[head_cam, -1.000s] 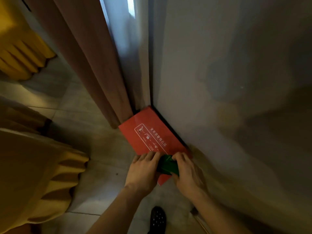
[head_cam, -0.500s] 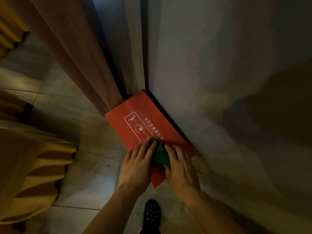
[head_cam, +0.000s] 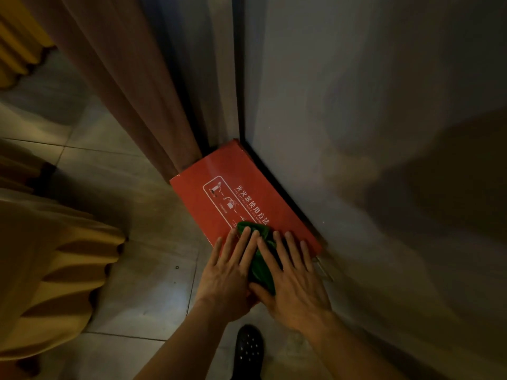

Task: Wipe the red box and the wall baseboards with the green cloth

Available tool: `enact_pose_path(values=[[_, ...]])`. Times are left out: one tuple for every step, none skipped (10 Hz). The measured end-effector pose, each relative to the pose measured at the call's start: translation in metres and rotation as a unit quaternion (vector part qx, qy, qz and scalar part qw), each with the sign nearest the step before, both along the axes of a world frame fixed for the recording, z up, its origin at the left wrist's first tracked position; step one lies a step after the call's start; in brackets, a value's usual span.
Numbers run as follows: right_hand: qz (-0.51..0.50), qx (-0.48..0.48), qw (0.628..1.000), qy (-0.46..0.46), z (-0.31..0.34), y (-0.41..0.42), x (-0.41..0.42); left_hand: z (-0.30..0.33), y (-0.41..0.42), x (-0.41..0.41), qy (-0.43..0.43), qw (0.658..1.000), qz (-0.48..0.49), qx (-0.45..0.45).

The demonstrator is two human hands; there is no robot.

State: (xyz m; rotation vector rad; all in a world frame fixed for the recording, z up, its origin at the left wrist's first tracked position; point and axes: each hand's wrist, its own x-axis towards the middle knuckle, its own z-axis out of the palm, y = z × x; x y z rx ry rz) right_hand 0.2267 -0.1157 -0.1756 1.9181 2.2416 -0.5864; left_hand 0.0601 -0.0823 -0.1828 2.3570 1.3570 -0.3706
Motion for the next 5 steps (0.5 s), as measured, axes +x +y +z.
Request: enact_pose_path(values=[[0.001,-0.001,1.0,-0.005,-0.002,0.006,0.001,-0.004,0.005,-0.004,-0.002,1.0,-0.001,-0.015],[0.007,-0.011,1.0,0.009,0.004,0.013,0.003,0.0,0.011,-0.009,-0.028,0.999,0.014,-0.022],[0.012,-0.005,1.0,0.017,0.013,0.012,0.01,0.009,0.007,-0.015,-0.04,0.998,0.042,-0.024],[-0.014,0.006,0.999,0.034,0.028,0.006,0.015,0.022,-0.001,-0.025,-0.036,0.996,0.07,-0.031],[-0.041,0.008,0.998,0.041,0.045,-0.009,0.017,0.041,-0.012,-0.037,-0.012,0.996,0.084,-0.039]])
